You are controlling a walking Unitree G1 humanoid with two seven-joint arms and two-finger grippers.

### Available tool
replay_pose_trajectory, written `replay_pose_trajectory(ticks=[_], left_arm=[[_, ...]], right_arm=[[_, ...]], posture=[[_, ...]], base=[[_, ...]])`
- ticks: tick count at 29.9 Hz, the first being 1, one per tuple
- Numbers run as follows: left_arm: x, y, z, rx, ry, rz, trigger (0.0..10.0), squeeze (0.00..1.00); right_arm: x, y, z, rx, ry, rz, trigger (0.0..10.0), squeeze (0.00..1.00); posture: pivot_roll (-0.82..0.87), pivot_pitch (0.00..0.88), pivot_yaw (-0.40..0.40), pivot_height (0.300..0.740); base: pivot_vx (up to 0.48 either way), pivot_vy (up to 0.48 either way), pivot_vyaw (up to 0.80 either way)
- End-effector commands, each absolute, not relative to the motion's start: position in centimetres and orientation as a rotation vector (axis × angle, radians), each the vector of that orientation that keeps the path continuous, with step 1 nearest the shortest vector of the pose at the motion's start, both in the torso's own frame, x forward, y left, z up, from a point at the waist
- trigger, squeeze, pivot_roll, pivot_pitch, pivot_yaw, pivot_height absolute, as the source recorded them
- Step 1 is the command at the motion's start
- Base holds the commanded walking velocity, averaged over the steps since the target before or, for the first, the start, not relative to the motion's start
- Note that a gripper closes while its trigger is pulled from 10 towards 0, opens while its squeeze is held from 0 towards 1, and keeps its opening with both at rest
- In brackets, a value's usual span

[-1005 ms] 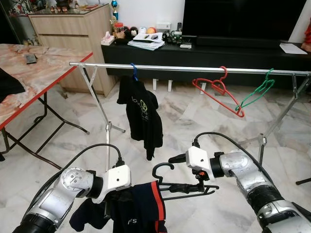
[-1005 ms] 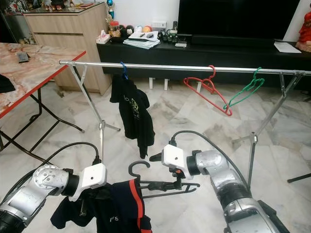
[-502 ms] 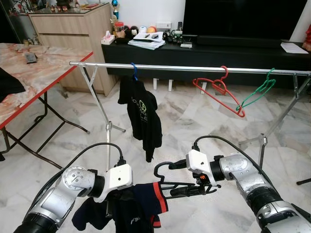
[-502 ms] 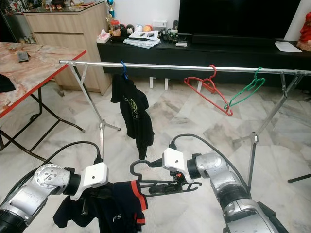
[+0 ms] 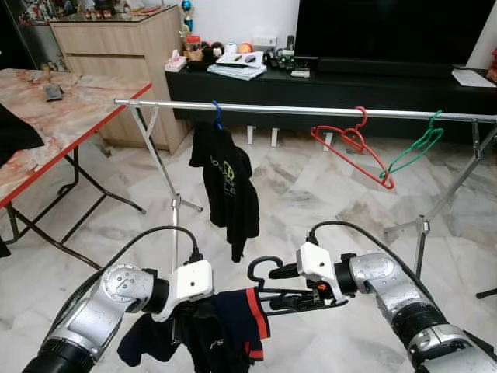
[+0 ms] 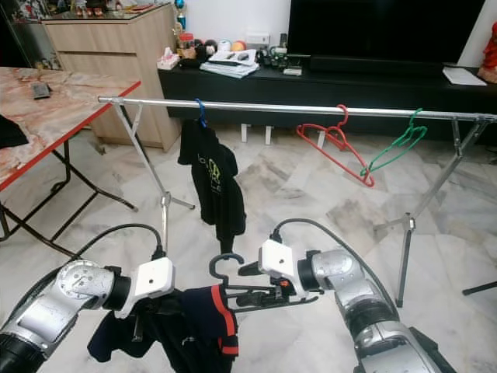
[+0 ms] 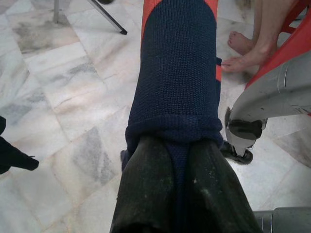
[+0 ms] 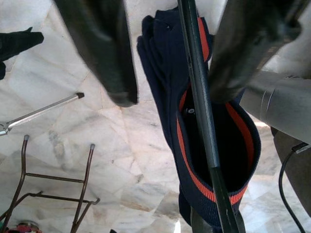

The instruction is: Hang hanger

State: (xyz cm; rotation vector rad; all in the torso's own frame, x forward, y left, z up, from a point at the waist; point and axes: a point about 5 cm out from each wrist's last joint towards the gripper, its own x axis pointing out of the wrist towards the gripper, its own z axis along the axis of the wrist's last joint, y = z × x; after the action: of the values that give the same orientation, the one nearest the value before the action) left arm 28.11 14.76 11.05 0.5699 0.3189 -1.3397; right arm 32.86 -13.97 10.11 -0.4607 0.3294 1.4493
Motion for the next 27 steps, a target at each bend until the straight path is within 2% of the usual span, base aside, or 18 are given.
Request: replay_pose_trajectory(ticks=[1, 27], left_arm=[[28.5, 14.64, 12.08, 0.578, 0.273, -1.336, 10.0, 0.0], [28.53, 14.12, 12.65, 0.565, 0.246, -1.362, 10.0, 0.0]], right_arm=[[32.71, -13.92, 9.83, -0.447, 0.327, 1.446, 0.0, 0.0], [31.9, -13.43, 8.88, -0.365, 0.365, 1.508, 0.0, 0.0]], posture=[[0.07, 0.012, 0.042, 0.74], [0.07, 0.017, 0.037, 0.74]], base=[[0.0, 0.0, 0.0], [0.0, 0.0, 0.0]])
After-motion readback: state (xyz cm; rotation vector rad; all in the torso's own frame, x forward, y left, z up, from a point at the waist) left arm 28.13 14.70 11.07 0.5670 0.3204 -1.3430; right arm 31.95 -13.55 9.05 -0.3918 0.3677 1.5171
